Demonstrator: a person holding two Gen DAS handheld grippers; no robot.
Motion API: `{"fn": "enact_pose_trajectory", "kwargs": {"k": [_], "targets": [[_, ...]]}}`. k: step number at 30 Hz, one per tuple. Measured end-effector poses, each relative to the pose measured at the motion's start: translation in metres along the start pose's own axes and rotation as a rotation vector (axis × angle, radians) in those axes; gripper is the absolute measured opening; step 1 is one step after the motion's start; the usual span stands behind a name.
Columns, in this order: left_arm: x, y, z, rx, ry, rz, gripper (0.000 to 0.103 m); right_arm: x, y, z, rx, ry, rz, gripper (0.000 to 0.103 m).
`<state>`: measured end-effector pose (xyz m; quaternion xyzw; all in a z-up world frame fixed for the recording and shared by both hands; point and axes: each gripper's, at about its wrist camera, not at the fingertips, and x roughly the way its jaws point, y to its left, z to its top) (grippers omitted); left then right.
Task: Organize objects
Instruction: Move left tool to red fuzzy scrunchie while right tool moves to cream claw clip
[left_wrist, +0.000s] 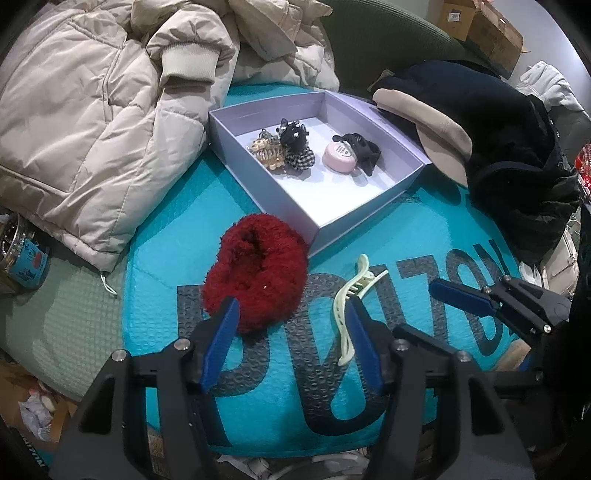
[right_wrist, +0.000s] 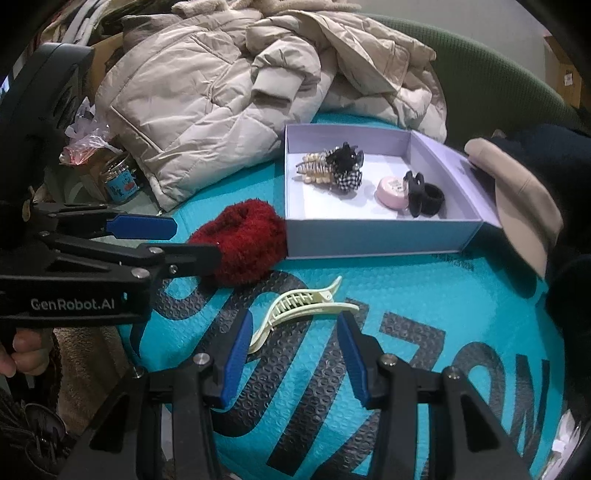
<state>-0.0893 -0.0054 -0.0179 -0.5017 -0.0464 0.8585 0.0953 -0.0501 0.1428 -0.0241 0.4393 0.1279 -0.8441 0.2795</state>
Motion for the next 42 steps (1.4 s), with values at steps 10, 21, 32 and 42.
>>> {"fn": "enact_pose_trajectory", "kwargs": {"k": [10, 21, 32, 42], "targets": [[0.022, 0.016, 0.002, -0.001, 0.006, -0.026, 0.066, 0.029, -0.006, -0.001, 0.068, 0.056, 0.023, 0.061], [0.056, 0.03, 0.011, 0.008, 0.025, -0.02, 0.068, 0.064, -0.012, 0.0, 0.113, 0.112, 0.015, 0.062], [0.087, 0.033, 0.02, 0.05, 0.048, -0.001, 0.073, 0.083, -0.013, 0.004, 0.135, 0.105, 0.004, 0.062], [0.1, 0.023, 0.01, 0.098, 0.052, 0.005, 0.071, 0.075, -0.016, -0.006, 0.131, 0.098, -0.022, 0.027]]}}
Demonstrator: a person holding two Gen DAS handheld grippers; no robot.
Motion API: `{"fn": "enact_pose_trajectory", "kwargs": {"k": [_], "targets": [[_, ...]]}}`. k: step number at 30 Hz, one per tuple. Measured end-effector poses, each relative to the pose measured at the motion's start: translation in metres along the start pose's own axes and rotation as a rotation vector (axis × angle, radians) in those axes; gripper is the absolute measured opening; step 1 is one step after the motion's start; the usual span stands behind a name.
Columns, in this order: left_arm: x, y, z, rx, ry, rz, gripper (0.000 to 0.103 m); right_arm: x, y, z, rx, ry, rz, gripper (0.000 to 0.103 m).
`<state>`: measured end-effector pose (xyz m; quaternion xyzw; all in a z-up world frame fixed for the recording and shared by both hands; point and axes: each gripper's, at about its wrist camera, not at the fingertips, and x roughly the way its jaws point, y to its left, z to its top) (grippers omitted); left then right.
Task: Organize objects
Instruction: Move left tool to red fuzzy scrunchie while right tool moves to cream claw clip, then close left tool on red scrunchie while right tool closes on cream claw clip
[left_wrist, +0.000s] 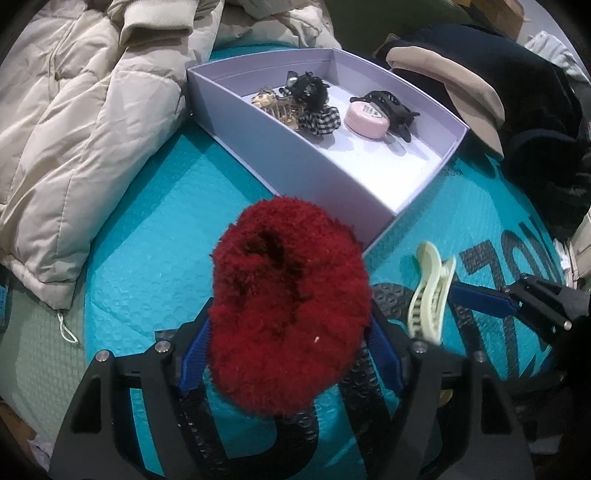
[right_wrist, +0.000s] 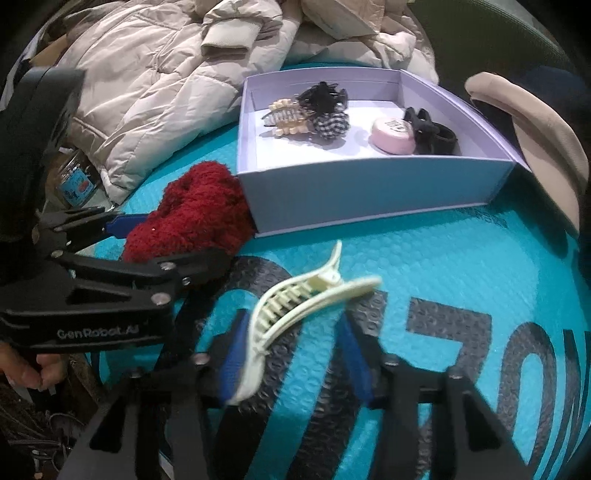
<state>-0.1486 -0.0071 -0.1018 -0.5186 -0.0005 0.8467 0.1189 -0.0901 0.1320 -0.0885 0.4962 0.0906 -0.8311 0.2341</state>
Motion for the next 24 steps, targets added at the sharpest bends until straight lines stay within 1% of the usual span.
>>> {"fn": "enact_pose_trajectory", "kwargs": {"k": [1, 2, 3, 6, 8, 12, 16, 24], "targets": [[-0.001, -0.001, -0.001, 0.003, -0.001, -0.002, 0.069, -0.001, -0.001, -0.001, -0.004, 0.004, -0.008, 0.02], [-0.003, -0.002, -0.003, -0.001, -0.007, -0.001, 0.063, -0.002, -0.002, -0.002, -0.01, 0.008, -0.021, 0.018], [-0.004, -0.002, -0.004, -0.009, -0.013, 0.001, 0.057, -0.004, -0.003, -0.003, -0.013, 0.012, -0.031, 0.016], [-0.008, -0.005, -0.009, -0.016, -0.018, 0.007, 0.048, -0.008, -0.009, -0.008, -0.001, 0.013, -0.014, 0.014], [-0.011, -0.008, -0.012, -0.01, -0.021, 0.011, 0.045, -0.011, -0.013, -0.012, 0.008, 0.017, -0.007, 0.014], [-0.017, -0.018, -0.021, 0.007, -0.015, 0.007, 0.043, -0.018, -0.019, -0.022, 0.012, 0.019, 0.001, 0.014], [-0.024, -0.039, -0.035, 0.073, -0.006, 0.015, 0.043, -0.026, -0.026, -0.032, 0.018, 0.018, 0.001, 0.014], [-0.037, -0.052, -0.058, 0.037, 0.022, -0.079, 0.044, -0.039, -0.042, -0.044, 0.055, 0.002, 0.005, 0.014]]}}
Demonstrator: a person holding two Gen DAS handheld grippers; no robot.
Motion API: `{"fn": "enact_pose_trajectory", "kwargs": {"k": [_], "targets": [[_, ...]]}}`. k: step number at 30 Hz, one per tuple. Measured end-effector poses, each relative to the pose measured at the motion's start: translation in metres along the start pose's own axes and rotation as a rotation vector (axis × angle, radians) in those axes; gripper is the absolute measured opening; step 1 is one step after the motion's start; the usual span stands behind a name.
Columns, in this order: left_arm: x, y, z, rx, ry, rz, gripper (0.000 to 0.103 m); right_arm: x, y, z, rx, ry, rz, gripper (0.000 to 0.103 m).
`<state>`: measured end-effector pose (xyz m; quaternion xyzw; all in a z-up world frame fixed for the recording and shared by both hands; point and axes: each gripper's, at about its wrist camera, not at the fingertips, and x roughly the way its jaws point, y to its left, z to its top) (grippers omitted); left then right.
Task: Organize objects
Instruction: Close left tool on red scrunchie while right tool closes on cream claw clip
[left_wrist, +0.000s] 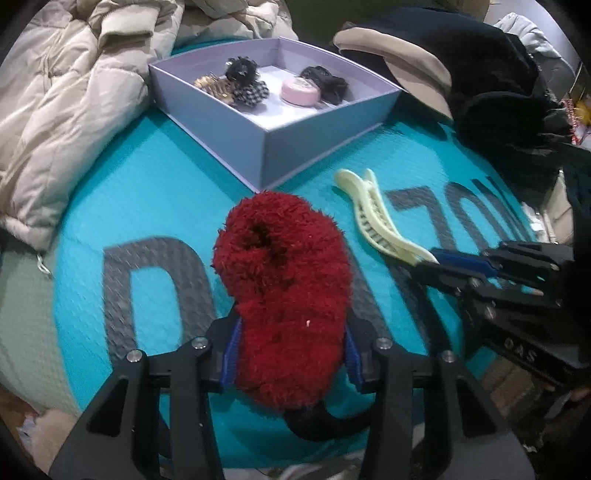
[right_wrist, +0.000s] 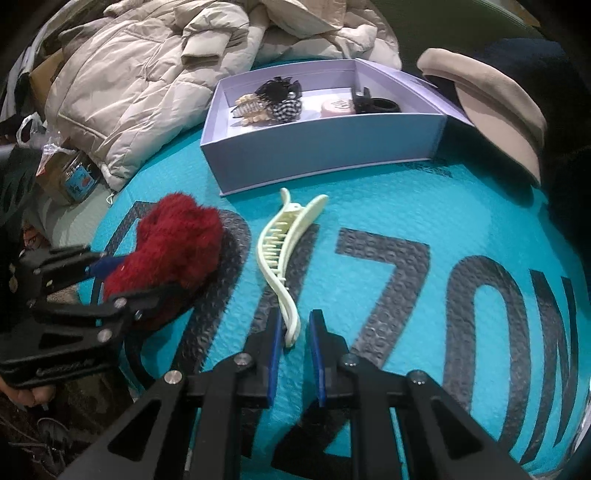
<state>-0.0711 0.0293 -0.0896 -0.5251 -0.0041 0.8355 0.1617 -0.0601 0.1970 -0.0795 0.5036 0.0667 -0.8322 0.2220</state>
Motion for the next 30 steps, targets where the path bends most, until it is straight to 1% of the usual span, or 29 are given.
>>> {"fn": "enact_pose_trajectory", "kwargs": {"k": [4, 6, 8, 10, 13, 15, 17, 21, 27, 30], "targets": [[-0.005, -0.007, -0.008, 0.015, -0.002, -0.004, 0.046, -0.002, -0.003, -0.003, 0.008, -0.01, 0.01, 0.014], [-0.004, -0.009, -0.009, 0.025, -0.006, 0.014, 0.057, 0.0, -0.002, -0.003, -0.001, 0.002, 0.0, 0.014], [-0.002, -0.011, -0.01, 0.032, 0.001, 0.02, 0.06, 0.003, 0.001, -0.002, -0.016, 0.011, -0.008, 0.014], [-0.001, -0.011, -0.008, 0.035, -0.009, 0.022, 0.061, 0.003, 0.003, 0.0, -0.03, -0.003, 0.002, 0.015], [0.003, -0.012, -0.006, 0.04, -0.005, 0.033, 0.064, 0.009, 0.006, 0.003, -0.054, -0.001, 0.008, 0.026], [0.004, -0.014, -0.003, 0.052, -0.006, 0.047, 0.067, 0.013, 0.007, 0.007, -0.073, -0.011, 0.006, 0.04], [0.006, -0.014, -0.001, 0.053, -0.004, 0.062, 0.07, 0.016, 0.008, 0.011, -0.079, -0.017, 0.003, 0.043], [0.009, -0.009, 0.002, 0.033, -0.018, 0.078, 0.075, 0.024, 0.008, 0.02, -0.095, -0.032, 0.003, 0.043], [0.014, -0.001, 0.008, 0.011, -0.031, 0.103, 0.077, 0.03, 0.009, 0.029, -0.112, -0.048, 0.006, 0.043], [0.015, 0.003, 0.011, 0.007, -0.027, 0.1, 0.077, 0.033, 0.01, 0.033, -0.108, -0.04, 0.012, 0.042]]}}
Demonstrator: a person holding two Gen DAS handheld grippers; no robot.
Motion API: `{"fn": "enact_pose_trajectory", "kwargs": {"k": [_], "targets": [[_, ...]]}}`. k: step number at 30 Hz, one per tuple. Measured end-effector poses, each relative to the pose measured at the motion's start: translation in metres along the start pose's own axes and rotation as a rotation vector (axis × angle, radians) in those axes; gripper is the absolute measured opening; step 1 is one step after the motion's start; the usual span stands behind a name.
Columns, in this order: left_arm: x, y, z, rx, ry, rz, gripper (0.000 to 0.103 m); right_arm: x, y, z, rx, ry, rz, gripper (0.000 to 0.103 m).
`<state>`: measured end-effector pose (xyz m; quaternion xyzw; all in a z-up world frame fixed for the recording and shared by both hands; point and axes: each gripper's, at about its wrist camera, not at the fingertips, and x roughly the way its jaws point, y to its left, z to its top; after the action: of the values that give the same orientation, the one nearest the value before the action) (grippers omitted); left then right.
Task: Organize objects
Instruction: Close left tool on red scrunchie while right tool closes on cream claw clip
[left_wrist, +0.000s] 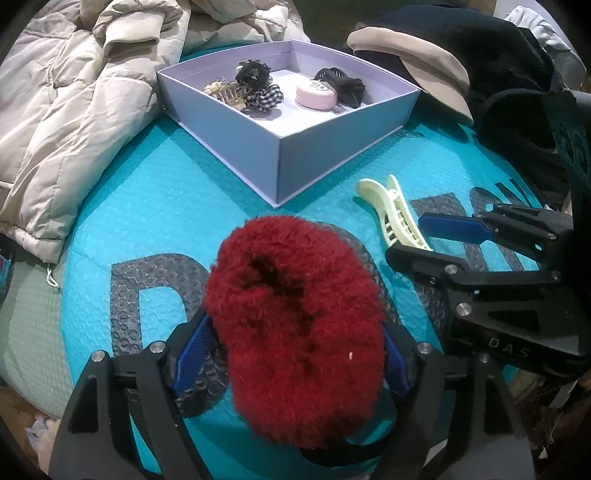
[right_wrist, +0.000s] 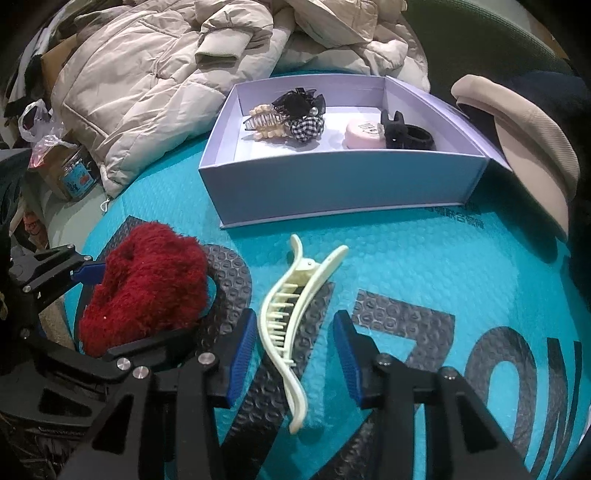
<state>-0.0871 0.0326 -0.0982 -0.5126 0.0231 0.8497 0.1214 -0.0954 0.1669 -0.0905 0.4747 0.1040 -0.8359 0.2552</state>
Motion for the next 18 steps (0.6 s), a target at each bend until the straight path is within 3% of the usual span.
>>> {"fn": "enact_pose_trajectory", "kwargs": {"k": [1, 3, 8, 12, 18], "targets": [[0.001, 0.001, 0.001, 0.002, 0.004, -0.003, 0.077, 0.0, 0.001, 0.001, -0.007, 0.003, 0.004, 0.039], [0.001, 0.002, 0.002, 0.005, 0.008, -0.006, 0.077, 0.001, 0.003, 0.002, -0.011, 0.009, 0.006, 0.022], [0.003, 0.0, 0.001, 0.024, 0.009, 0.006, 0.076, 0.0, 0.005, 0.001, -0.02, 0.023, 0.001, 0.02], [-0.001, 0.002, 0.002, 0.012, 0.006, 0.031, 0.052, -0.005, 0.004, -0.003, -0.007, 0.027, 0.02, 0.02], [-0.006, 0.02, 0.004, -0.1, 0.02, -0.019, 0.041, -0.016, 0.008, -0.009, -0.012, 0.028, 0.022, 0.019]]}}
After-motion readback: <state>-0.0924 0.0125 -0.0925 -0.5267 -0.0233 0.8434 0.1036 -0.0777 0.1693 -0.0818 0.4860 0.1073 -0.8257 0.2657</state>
